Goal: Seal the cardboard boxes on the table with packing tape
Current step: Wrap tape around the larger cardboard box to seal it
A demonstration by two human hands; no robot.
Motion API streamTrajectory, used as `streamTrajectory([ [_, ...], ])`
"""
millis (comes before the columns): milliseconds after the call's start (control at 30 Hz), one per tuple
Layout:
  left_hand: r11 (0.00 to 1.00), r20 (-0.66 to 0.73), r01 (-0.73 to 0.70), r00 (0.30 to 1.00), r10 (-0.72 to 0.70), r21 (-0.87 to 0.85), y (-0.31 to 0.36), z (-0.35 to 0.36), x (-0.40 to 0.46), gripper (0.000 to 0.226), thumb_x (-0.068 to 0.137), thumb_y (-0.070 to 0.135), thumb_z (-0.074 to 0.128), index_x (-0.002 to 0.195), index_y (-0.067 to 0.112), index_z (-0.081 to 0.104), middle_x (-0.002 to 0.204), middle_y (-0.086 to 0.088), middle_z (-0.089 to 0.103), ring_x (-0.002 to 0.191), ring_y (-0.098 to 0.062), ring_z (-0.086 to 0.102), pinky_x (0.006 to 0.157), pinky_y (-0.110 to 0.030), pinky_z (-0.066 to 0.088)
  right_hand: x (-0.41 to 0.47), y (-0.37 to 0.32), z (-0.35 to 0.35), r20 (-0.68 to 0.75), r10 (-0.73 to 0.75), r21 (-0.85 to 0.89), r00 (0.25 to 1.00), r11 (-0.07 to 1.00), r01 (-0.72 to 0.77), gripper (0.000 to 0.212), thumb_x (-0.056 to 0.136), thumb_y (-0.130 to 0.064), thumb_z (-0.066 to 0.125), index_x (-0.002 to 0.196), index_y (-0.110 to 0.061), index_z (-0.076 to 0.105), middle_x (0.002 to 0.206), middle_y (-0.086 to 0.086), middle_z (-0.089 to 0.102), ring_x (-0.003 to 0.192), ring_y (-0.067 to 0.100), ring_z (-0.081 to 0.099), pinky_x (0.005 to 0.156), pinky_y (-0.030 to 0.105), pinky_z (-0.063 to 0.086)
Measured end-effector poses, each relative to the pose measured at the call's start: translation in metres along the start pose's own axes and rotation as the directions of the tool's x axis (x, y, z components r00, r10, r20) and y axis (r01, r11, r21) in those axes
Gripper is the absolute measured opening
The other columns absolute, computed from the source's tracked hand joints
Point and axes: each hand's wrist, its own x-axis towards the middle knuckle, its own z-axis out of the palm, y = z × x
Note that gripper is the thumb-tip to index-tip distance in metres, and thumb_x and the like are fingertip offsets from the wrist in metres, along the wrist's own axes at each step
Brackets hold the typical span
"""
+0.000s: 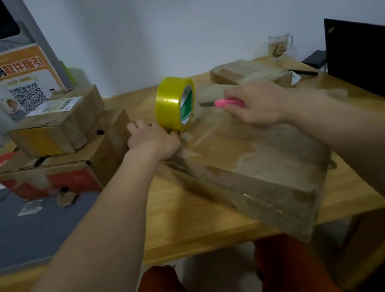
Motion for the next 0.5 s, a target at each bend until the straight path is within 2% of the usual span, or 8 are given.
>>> streamTrajectory([
  [100,0.998,-0.032,0.029,0.999,-0.028,0.048,0.002,0.001,-0.023,0.066,0.096,0.059,0.036,0.144,0.014,0.036,0.146,-0.02,0.029,0.134,-0.039,0.024,0.099,-0.044,0.038,-0.009,-0.02,-0.015,0.096,0.01,-0.005,0.995,1.0,-0.009,0.034,0.101,-0.043,0.036,0.078,-0.02,0.047,0.074,0.0,0.051,0.069,0.021,0.05,0.053,0.03,0.03],
  [200,0.999,-0.041,0.03,0.999,-0.029,0.044,-0.001,-0.002,-0.039,0.067,0.095,0.063,0.04,0.141,0.014,0.038,0.144,-0.02,0.031,0.131,-0.038,0.027,0.098,-0.044,0.038,-0.034,-0.045,-0.008,0.206,-0.006,-0.129,0.979,0.991,0.034,0.036,0.102,-0.044,0.033,0.077,-0.024,0.049,0.072,-0.005,0.049,0.063,0.011,0.047,0.054,0.027,0.036],
  [267,0.998,-0.04,0.014,0.999,-0.011,0.057,-0.002,-0.006,-0.047,0.07,0.094,0.065,0.042,0.142,0.014,0.037,0.142,-0.021,0.032,0.129,-0.039,0.03,0.097,-0.043,0.038,-0.046,-0.057,-0.001,0.212,-0.016,-0.165,0.977,0.985,0.052,0.041,0.101,-0.045,0.032,0.078,-0.018,0.053,0.07,-0.002,0.049,0.06,0.011,0.046,0.054,0.029,0.036],
  [367,0.991,-0.022,-0.033,0.999,0.036,0.126,-0.004,-0.014,-0.056,0.08,0.089,0.072,0.046,0.144,0.016,0.038,0.14,-0.021,0.04,0.127,-0.038,0.039,0.092,-0.042,0.04,-0.051,-0.061,-0.003,0.222,0.016,-0.193,0.975,0.981,0.028,0.046,0.097,-0.05,0.034,0.069,-0.016,0.05,0.07,-0.001,0.051,0.059,0.014,0.046,0.051,0.029,0.033],
  [433,0.983,0.003,-0.092,0.996,0.093,0.162,-0.009,-0.024,-0.056,0.087,0.079,0.08,0.053,0.142,0.02,0.043,0.136,-0.015,0.052,0.122,-0.035,0.05,0.081,-0.037,0.041,-0.051,-0.061,-0.007,0.224,0.027,-0.251,0.974,0.967,0.031,0.048,0.094,-0.053,0.036,0.065,-0.016,0.048,0.071,0.0,0.049,0.06,0.015,0.046,0.053,0.03,0.035],
  [500,0.98,0.058,-0.141,0.989,0.133,0.144,-0.015,-0.035,-0.053,0.096,0.065,0.085,0.061,0.138,0.025,0.047,0.131,-0.007,0.059,0.118,-0.03,0.056,0.079,-0.035,0.045,-0.052,-0.063,-0.007,0.205,0.017,-0.268,0.979,0.963,0.04,0.049,0.091,-0.055,0.039,0.061,-0.017,0.046,0.069,-0.001,0.047,0.059,0.015,0.043,0.055,0.031,0.036],
])
